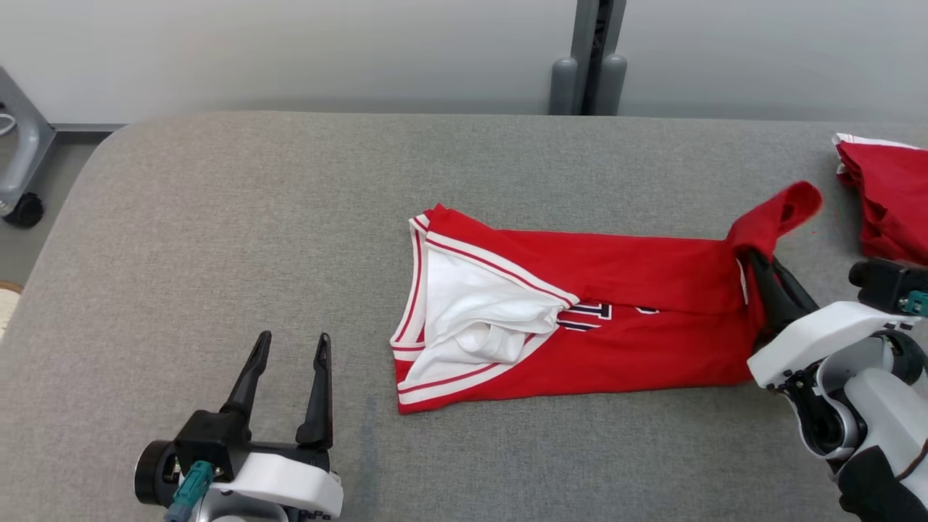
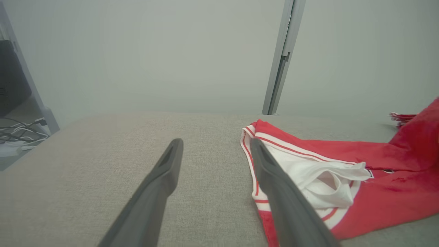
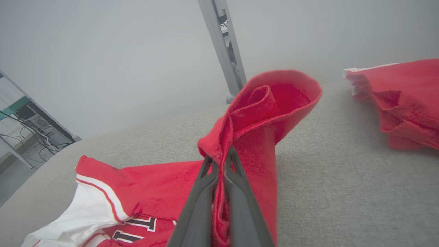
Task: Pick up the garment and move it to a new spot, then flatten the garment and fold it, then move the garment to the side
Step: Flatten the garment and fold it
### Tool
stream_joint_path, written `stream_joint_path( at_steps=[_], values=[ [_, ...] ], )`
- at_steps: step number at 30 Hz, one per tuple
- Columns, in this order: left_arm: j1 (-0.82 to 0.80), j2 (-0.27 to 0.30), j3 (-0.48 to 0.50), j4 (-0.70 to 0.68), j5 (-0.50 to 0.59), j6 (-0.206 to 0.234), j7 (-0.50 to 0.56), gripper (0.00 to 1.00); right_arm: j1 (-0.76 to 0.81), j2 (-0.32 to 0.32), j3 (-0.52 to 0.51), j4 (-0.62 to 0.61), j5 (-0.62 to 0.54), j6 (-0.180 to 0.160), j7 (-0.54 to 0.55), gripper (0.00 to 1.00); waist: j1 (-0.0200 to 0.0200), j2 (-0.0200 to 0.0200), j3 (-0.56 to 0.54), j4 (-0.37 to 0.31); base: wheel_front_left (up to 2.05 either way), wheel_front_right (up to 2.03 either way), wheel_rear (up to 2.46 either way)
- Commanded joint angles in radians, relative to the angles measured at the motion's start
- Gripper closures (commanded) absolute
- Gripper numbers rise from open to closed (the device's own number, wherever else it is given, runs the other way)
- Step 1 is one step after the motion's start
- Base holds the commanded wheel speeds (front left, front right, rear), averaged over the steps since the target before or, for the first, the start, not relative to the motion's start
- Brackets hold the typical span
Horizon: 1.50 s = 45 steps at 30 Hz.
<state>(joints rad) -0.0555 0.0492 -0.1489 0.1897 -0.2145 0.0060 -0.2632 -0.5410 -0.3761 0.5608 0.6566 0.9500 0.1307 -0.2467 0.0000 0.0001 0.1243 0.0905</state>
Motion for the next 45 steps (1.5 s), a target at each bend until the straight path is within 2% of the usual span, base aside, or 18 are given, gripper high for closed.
stream_joint_path(
  at_steps=[1, 9, 19, 29, 34, 42, 43, 45],
  values=[
    [0.006, 0.004, -0.002, 0.000, -0.008, 0.004, -0.001, 0.00, 0.003, -0.003, 0.012, -0.017, 0.005, 0.000, -0.003, 1.00, 0.0000, -0.0001, -0.011, 0.017, 0.00, 0.00, 0.00],
    [0.025, 0.003, -0.026, 0.007, -0.024, 0.014, -0.001, 0.00, -0.027, 0.042, 0.081, -0.082, 0.025, 0.000, 0.012, 1.00, 0.0000, -0.0001, -0.042, 0.088, 0.00, 0.00, 0.00],
    [0.028, 0.003, -0.040, -0.005, -0.034, 0.020, -0.001, 0.00, -0.070, 0.113, 0.138, -0.061, 0.047, 0.000, 0.029, 1.00, 0.0000, -0.0001, -0.051, 0.181, 0.00, 0.00, 0.00],
    [0.024, 0.003, -0.048, -0.013, -0.047, 0.027, -0.001, 0.00, -0.128, 0.214, 0.193, 0.040, 0.062, 0.000, 0.046, 1.00, 0.0000, -0.0001, -0.028, 0.237, 0.00, 0.00, 0.00],
    [0.012, 0.003, -0.053, -0.016, -0.053, 0.029, -0.001, 0.00, -0.153, 0.259, 0.217, 0.132, 0.072, 0.000, 0.055, 1.00, 0.0000, -0.0001, -0.009, 0.257, 0.00, 0.00, 0.00],
    [0.002, 0.004, -0.062, -0.009, -0.058, 0.031, -0.001, 0.00, -0.174, 0.308, 0.274, 0.233, 0.103, 0.000, 0.062, 1.00, 0.0000, -0.0001, 0.005, 0.274, 0.00, 0.00, 0.00],
    [0.002, 0.003, -0.063, -0.008, -0.059, 0.032, -0.001, 0.00, -0.175, 0.313, 0.282, 0.241, 0.109, 0.000, 0.063, 0.91, 0.0000, -0.0001, 0.005, 0.275, 0.00, 0.00, 0.00],
    [0.005, 0.003, -0.063, -0.007, -0.059, 0.033, -0.001, 0.00, -0.181, 0.318, 0.295, 0.248, 0.120, 0.000, 0.060, 0.30, 0.0000, -0.0001, 0.004, 0.275, 0.00, 0.00, 0.00]
  ],
)
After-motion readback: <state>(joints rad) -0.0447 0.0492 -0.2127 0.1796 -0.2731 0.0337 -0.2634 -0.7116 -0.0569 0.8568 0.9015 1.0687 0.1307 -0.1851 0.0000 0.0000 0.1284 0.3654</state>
